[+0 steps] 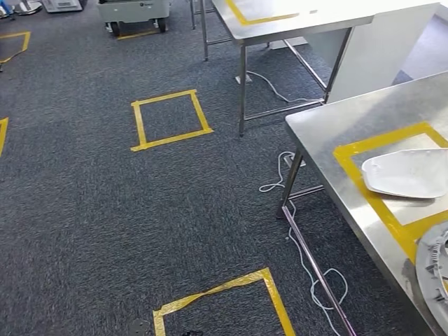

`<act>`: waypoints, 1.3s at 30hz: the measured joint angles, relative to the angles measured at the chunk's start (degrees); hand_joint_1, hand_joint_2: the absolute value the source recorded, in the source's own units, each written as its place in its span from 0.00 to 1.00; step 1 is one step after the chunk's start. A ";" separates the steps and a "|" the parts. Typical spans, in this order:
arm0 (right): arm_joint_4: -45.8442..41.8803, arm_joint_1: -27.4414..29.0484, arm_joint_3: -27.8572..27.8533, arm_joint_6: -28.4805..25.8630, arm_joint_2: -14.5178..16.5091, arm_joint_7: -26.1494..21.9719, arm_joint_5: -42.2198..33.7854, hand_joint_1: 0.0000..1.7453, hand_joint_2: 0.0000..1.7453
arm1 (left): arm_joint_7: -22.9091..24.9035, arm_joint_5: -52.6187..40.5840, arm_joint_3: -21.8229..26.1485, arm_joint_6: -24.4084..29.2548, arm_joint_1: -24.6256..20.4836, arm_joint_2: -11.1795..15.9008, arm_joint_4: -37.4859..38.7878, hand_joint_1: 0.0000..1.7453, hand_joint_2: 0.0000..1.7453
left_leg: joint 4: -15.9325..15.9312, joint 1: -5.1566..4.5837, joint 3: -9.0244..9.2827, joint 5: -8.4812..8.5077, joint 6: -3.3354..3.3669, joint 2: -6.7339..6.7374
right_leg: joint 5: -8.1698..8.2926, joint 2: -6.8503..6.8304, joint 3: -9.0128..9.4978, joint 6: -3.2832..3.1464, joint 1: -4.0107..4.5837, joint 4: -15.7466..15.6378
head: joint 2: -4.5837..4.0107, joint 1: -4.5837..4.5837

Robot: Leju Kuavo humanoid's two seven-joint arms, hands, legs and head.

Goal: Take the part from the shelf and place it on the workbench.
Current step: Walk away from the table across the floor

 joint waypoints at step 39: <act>0.55 0.61 0.00 -14.78 1.17 2.06 5.30 0.00 0.00 | -0.41 -0.24 0.92 6.54 0.09 -2.01 0.50 0.00 0.00 | -18.35 -0.86 11.99 3.92 2.77 3.65 | -0.68 -3.76 0.14 2.64 -0.49 1.54 | 0.00 -0.53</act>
